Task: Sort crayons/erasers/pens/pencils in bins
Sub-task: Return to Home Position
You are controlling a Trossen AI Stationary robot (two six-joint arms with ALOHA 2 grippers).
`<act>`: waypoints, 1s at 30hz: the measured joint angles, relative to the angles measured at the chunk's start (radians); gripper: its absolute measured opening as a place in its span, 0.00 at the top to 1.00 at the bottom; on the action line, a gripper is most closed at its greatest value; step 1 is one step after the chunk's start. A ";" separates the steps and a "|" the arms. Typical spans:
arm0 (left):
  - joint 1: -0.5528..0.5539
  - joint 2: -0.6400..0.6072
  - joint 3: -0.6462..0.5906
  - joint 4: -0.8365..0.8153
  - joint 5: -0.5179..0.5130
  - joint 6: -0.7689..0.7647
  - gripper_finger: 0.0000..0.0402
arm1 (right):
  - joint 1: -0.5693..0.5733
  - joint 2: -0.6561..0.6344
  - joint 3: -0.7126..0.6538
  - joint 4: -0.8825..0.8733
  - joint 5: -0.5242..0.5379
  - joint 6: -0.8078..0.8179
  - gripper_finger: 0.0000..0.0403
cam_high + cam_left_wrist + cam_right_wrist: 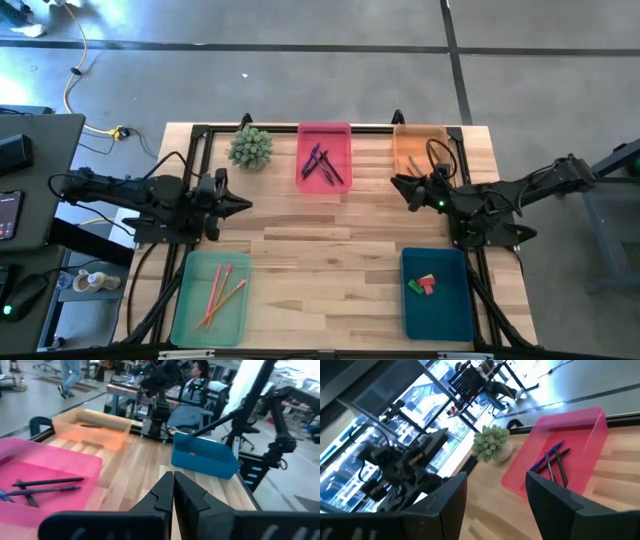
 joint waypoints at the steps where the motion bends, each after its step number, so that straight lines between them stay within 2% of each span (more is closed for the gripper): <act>1: 0.000 -0.013 -0.019 0.015 0.011 0.000 1.00 | -0.009 0.000 0.000 0.000 0.000 0.003 0.52; 8: 0.000 -0.084 -0.138 0.146 0.087 -0.003 1.00 | -0.067 -0.008 0.000 0.000 -0.001 0.019 0.52; 14: 0.000 -0.122 -0.215 0.231 0.088 -0.030 1.00 | -0.108 -0.056 0.000 0.000 -0.017 -0.034 0.52; 21: 0.002 -0.128 -0.306 0.342 0.084 -0.081 1.00 | -0.148 -0.171 0.000 0.000 -0.018 -0.128 0.52; 30: 0.098 -0.166 -0.319 0.376 0.104 -0.074 1.00 | -0.181 -0.279 0.000 0.000 0.000 -0.196 0.52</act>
